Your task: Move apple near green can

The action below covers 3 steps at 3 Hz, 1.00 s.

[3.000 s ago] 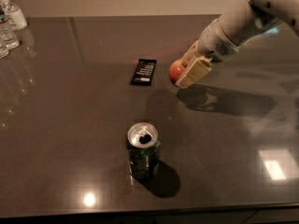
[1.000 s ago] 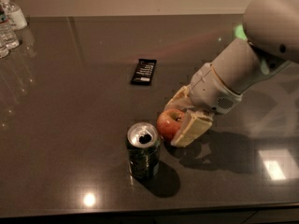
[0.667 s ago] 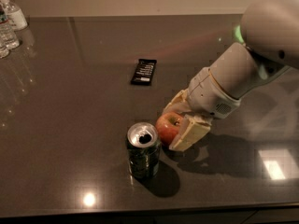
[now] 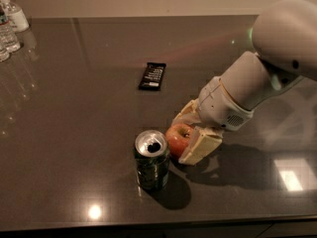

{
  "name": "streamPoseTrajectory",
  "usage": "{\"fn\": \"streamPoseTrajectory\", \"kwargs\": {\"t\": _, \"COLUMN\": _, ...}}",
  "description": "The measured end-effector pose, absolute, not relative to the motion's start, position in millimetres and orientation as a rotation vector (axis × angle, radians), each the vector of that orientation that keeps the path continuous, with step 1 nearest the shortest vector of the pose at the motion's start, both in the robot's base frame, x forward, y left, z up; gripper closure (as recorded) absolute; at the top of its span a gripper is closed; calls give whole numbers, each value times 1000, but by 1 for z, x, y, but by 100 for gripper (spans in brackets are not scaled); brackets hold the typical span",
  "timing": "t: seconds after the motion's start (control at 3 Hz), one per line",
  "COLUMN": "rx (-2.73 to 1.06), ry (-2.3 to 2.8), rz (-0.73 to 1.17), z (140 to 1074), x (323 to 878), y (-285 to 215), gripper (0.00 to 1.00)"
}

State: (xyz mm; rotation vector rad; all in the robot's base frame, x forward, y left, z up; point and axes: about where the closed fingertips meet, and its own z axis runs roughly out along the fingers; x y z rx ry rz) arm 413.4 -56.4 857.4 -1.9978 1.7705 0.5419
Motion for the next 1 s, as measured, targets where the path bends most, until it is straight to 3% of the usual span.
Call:
{"fn": "streamPoseTrajectory", "kwargs": {"t": 0.33, "rx": -2001, "ry": 1768, "rz": 540, "z": 858, "x": 413, "y": -55, "gripper": 13}}
{"fn": "streamPoseTrajectory", "kwargs": {"t": 0.67, "rx": -2004, "ry": 1766, "rz": 539, "z": 858, "x": 412, "y": -54, "gripper": 0}}
{"fn": "streamPoseTrajectory", "kwargs": {"t": 1.0, "rx": -2004, "ry": 1766, "rz": 539, "z": 858, "x": 412, "y": -54, "gripper": 0}}
